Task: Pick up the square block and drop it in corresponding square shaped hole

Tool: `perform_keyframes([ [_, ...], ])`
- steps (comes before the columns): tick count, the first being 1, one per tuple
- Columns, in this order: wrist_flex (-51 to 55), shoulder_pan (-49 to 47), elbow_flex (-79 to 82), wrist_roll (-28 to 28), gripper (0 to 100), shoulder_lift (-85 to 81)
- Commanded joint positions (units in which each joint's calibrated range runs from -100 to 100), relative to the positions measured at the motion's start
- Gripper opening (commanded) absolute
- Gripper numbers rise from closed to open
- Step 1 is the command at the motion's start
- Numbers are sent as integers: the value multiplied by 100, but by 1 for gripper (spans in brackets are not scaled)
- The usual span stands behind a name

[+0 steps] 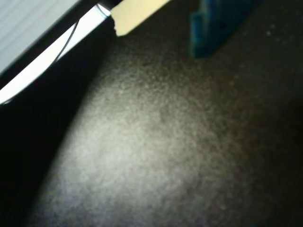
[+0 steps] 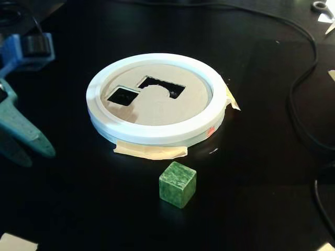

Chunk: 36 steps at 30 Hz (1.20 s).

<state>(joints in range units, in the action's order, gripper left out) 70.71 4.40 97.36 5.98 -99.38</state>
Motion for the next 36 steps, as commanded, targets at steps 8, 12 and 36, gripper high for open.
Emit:
perform_keyframes([
  [8, -101, 72, -10, -20, 77, -62],
  [12, -111, 85, -1, -20, 77, -62],
  [36, -121, -115, -2569, 34, 77, 350],
])
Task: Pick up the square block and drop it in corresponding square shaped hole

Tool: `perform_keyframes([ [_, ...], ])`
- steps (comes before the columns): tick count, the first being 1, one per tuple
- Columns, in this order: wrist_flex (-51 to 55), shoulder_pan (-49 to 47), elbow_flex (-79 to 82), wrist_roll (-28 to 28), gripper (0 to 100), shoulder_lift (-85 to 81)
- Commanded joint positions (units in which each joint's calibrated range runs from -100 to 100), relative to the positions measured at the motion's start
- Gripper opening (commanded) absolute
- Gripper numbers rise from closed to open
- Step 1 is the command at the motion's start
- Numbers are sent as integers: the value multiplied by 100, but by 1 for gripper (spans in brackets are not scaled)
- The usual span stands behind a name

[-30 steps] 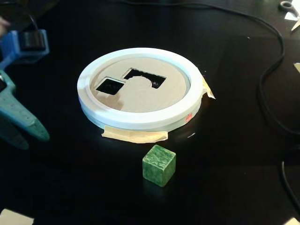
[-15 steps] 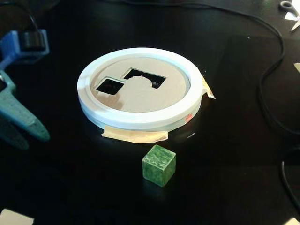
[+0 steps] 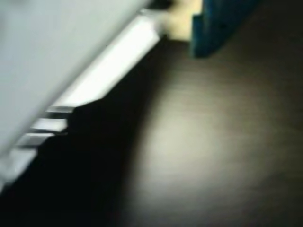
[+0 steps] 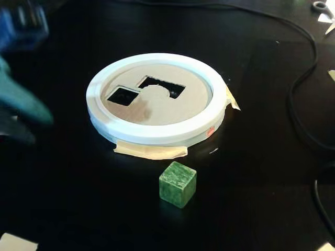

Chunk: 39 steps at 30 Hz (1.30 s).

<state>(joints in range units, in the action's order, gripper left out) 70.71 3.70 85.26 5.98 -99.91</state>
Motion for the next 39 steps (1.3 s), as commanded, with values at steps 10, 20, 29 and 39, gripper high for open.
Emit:
perform_keyframes([
  [10, -121, -969, -5193, 34, 77, 5016],
  [20, 9, -1368, -8453, 293, 78, 9207],
  [29, 982, -1219, -10357, 410, 94, 11321],
  [39, 1253, -832, -11377, 542, 94, 13175],
])
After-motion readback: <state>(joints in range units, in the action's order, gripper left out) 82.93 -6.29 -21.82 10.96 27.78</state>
